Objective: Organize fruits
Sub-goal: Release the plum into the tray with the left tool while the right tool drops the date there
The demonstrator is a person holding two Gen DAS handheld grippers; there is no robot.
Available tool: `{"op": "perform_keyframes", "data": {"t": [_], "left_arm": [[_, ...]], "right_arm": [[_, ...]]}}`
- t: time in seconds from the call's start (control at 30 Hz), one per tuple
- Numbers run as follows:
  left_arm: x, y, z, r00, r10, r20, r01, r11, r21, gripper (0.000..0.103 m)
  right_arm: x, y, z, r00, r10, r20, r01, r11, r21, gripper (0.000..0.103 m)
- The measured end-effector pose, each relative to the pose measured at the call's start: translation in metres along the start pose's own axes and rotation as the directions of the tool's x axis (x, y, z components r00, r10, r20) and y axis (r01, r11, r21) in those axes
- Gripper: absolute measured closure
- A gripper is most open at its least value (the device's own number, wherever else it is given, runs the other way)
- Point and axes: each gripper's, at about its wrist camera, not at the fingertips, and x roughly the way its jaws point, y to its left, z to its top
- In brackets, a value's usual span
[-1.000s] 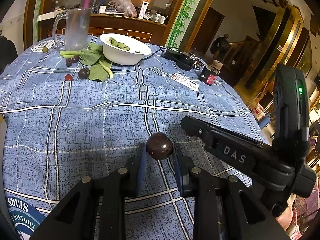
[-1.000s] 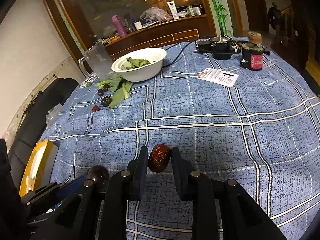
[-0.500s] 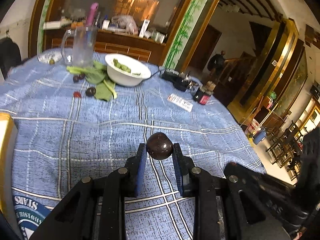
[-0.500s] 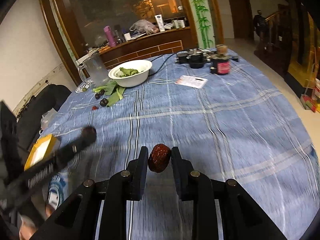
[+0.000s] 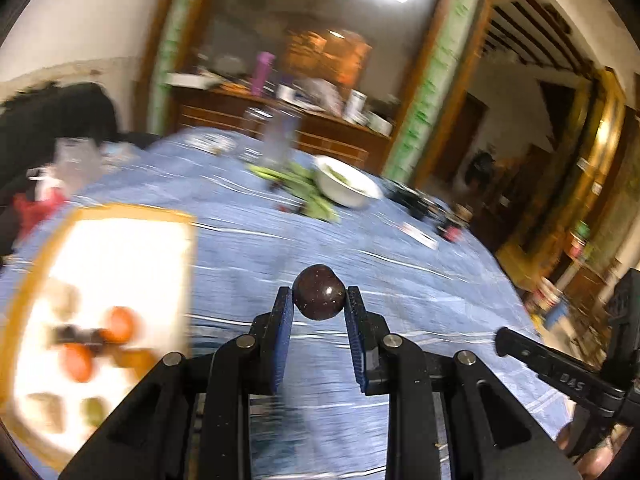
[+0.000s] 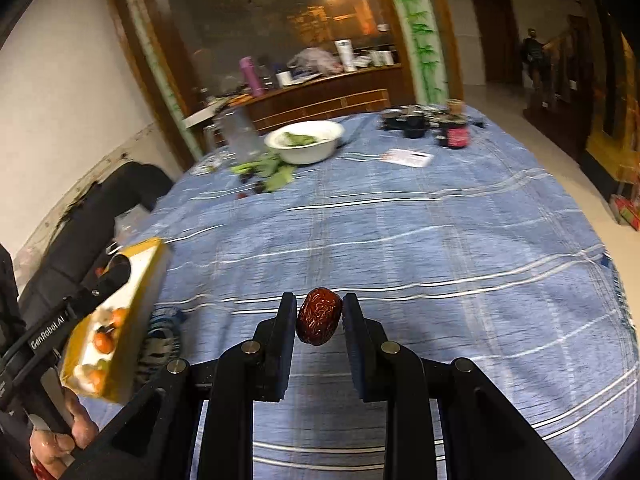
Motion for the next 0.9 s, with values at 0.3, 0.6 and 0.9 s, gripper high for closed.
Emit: {"op": "perform_keyframes", "data": {"t": [0.3,0.6,0.9], "left_arm": [[-0.060,0.104,0.009,0.961,0.271,0.054,-0.260,0.954,-0.152,0.078],[-0.042,0.165,-0.010,0.944,0.324,-0.056,-0.328,0.914,-0.238,0.078],[-0.023,0.183,-0.028,0.948,0.277,-0.157,-0.312,0.904,-0.293,0.074]], "right_arm": [[0.022,0.112,0.007,0.962,0.257,-0.092,-0.267,0.955,-0.128,0.078],[0.083,0.213,-0.014,0.872,0.392,-0.292,-0.449,0.879,-0.160,0.077],[0.133,0.234,-0.023,0.840,0.391,-0.376,-0.462,0.879,-0.118,0.077]]}}
